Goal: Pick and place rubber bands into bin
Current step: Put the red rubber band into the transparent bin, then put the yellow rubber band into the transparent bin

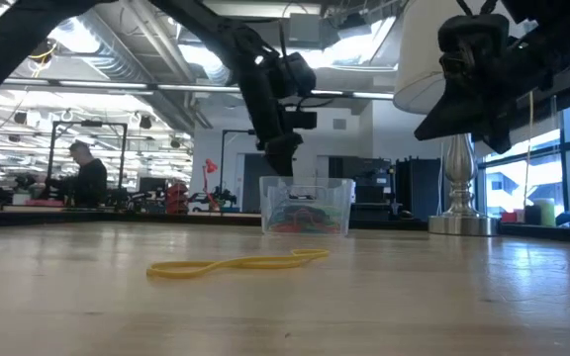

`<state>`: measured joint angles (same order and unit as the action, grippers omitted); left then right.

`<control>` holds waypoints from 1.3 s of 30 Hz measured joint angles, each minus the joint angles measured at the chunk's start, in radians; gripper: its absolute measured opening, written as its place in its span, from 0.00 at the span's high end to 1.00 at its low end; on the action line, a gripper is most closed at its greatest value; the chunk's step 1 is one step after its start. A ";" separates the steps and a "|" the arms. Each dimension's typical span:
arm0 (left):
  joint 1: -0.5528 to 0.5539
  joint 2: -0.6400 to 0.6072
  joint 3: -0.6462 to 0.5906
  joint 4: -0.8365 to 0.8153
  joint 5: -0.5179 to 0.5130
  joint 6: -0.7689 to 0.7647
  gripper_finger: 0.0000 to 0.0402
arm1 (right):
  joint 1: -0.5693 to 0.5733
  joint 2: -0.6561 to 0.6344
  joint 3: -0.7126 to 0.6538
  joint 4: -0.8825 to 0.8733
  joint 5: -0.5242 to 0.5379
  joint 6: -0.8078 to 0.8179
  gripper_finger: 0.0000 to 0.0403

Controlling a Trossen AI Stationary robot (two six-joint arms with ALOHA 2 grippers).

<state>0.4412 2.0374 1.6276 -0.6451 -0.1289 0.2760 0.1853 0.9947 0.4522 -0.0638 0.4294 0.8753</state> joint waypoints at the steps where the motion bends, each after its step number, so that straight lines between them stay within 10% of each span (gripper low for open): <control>1: 0.000 0.002 0.000 -0.003 -0.004 0.000 0.97 | 0.000 0.000 0.000 0.001 0.000 0.007 0.97; 15: -0.002 -0.017 0.125 -0.180 0.042 -0.162 0.63 | 0.000 0.000 0.000 0.000 -0.001 -0.098 0.97; 24: -0.064 -0.169 0.168 -0.358 0.017 -0.377 0.62 | 0.000 0.000 0.000 -0.001 -0.007 -0.223 0.97; 39: -0.425 -0.692 -0.567 0.022 -0.039 -0.622 0.73 | 0.000 0.086 0.027 0.140 -0.063 -0.617 0.90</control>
<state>0.0165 1.3456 1.0606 -0.6236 -0.1681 -0.3461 0.1856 1.0802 0.4792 0.0759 0.3664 0.2579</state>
